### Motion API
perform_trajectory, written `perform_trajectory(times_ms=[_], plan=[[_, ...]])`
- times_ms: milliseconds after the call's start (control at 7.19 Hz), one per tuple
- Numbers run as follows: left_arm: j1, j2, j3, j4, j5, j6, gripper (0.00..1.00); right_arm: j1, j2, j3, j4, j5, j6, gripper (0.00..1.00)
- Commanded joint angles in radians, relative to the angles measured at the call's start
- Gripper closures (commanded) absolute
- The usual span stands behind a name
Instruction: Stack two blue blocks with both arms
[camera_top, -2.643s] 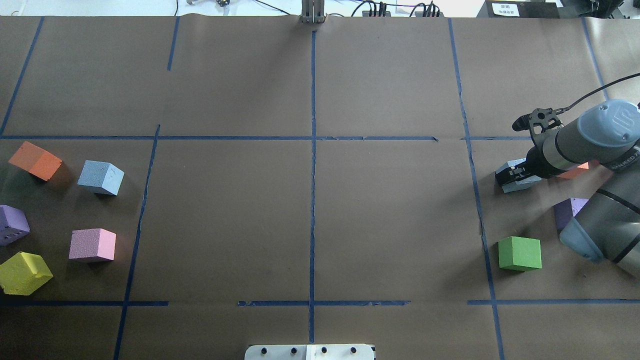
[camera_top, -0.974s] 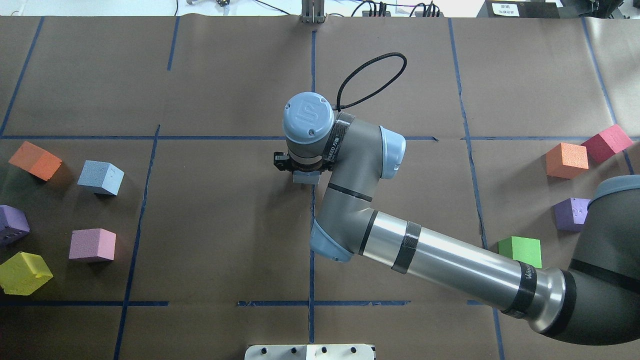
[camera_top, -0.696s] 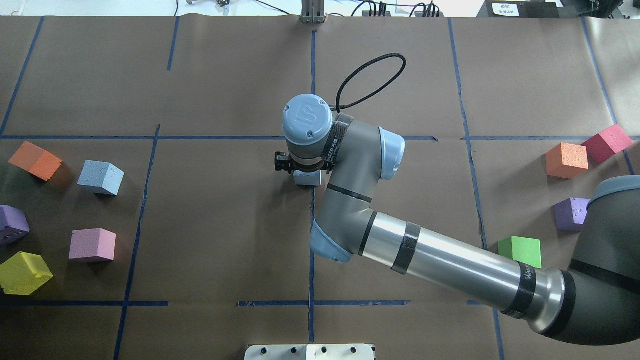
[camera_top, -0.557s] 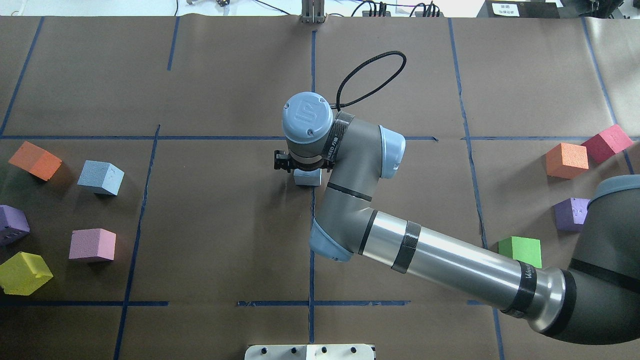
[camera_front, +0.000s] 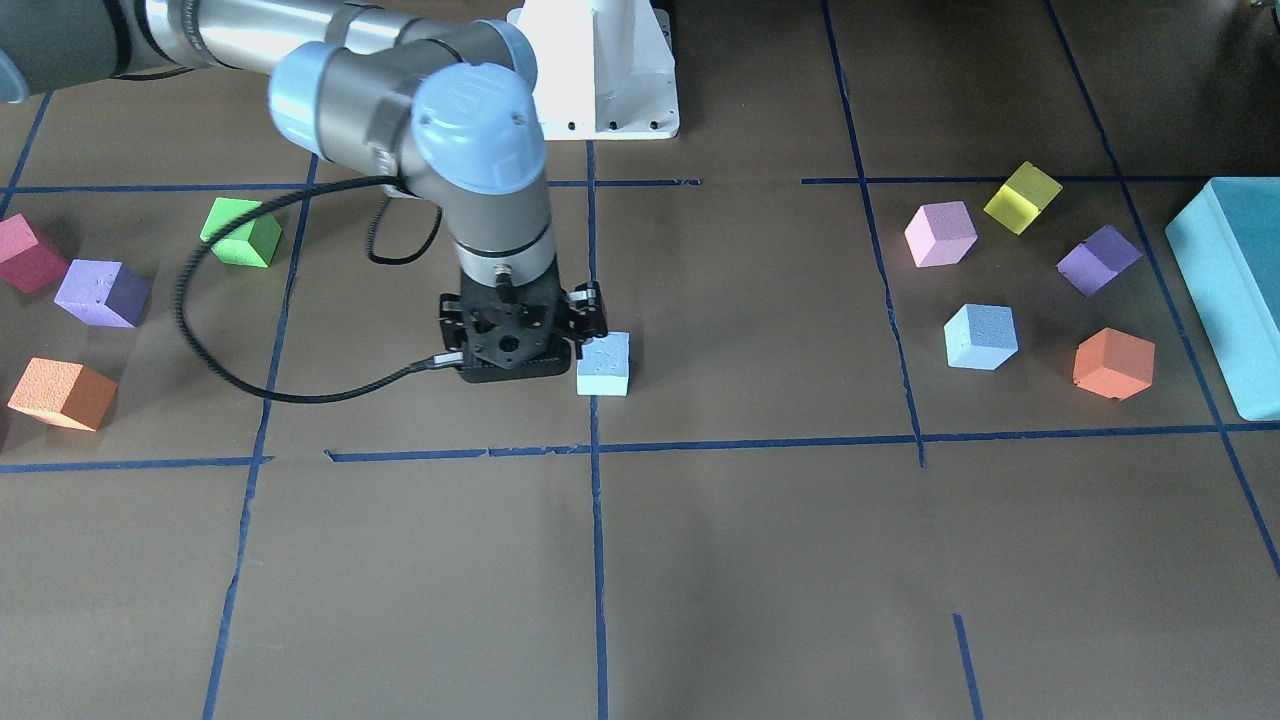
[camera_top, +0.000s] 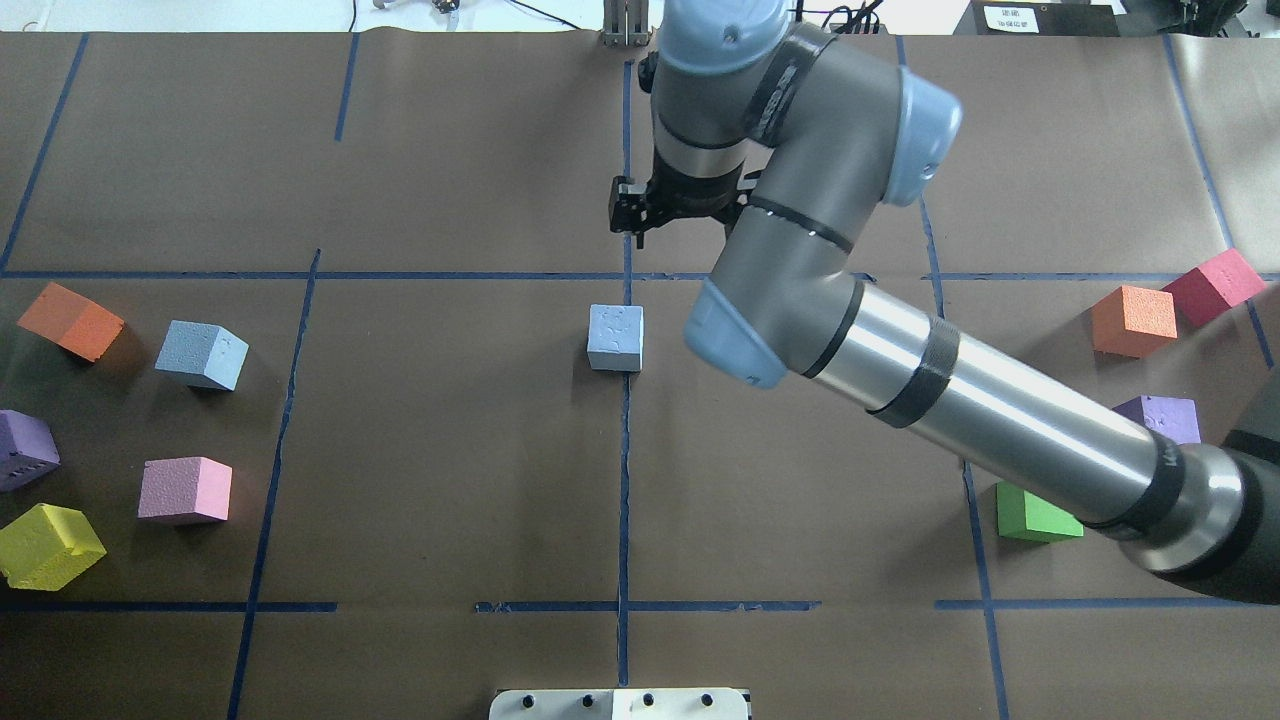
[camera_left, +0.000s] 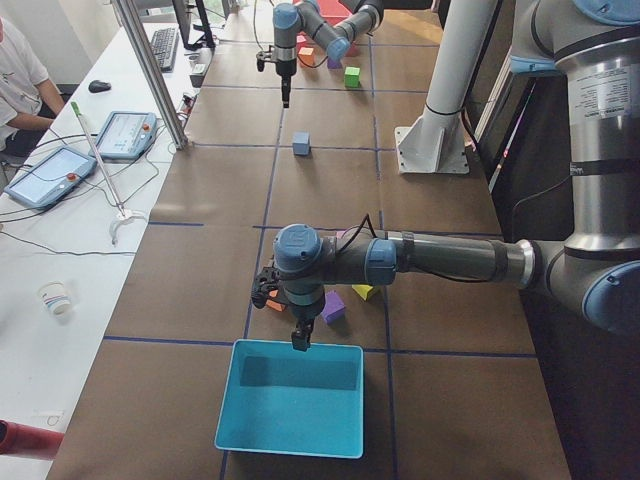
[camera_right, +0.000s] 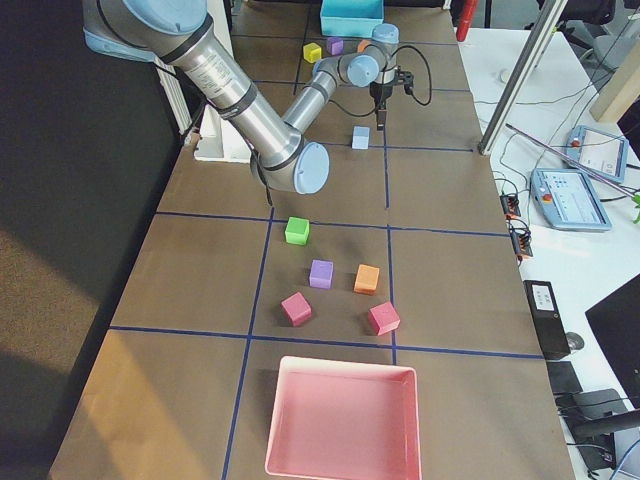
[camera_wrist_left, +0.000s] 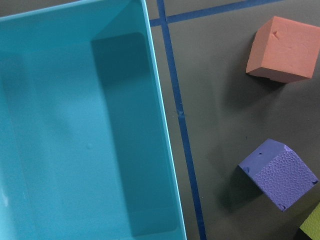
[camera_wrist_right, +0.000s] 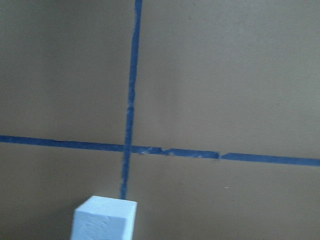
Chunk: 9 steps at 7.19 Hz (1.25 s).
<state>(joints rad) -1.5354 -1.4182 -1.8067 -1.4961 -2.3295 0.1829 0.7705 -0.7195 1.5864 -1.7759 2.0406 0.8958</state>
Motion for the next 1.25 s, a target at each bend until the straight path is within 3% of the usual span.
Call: perform_trajectory(times_ms=[0,278,417,696,974,1113], plan=[[0.001,-0.056,-0.006,-0.048,-0.001,0.001,0.0,0.177,-0.322,0.343,-0.123,0.072,-0.359,0.0],[0.015,-0.114,0.01,-0.108,-0.01,-0.011,0.0,0.376,-0.571,0.402,-0.129,0.192,-0.786,0.0],[0.03,-0.117,-0.012,-0.118,-0.078,-0.178,0.0,0.459,-0.675,0.399,-0.128,0.21,-0.968,0.0],[0.185,-0.127,-0.049,-0.282,-0.087,-0.432,0.0,0.657,-0.846,0.397,-0.128,0.262,-1.272,0.0],[0.324,-0.127,-0.045,-0.363,-0.065,-0.647,0.0,0.757,-0.966,0.395,-0.113,0.276,-1.42,0.0],[0.386,-0.128,-0.031,-0.421,0.028,-0.725,0.0,0.757,-0.971,0.389,-0.099,0.288,-1.417,0.0]])
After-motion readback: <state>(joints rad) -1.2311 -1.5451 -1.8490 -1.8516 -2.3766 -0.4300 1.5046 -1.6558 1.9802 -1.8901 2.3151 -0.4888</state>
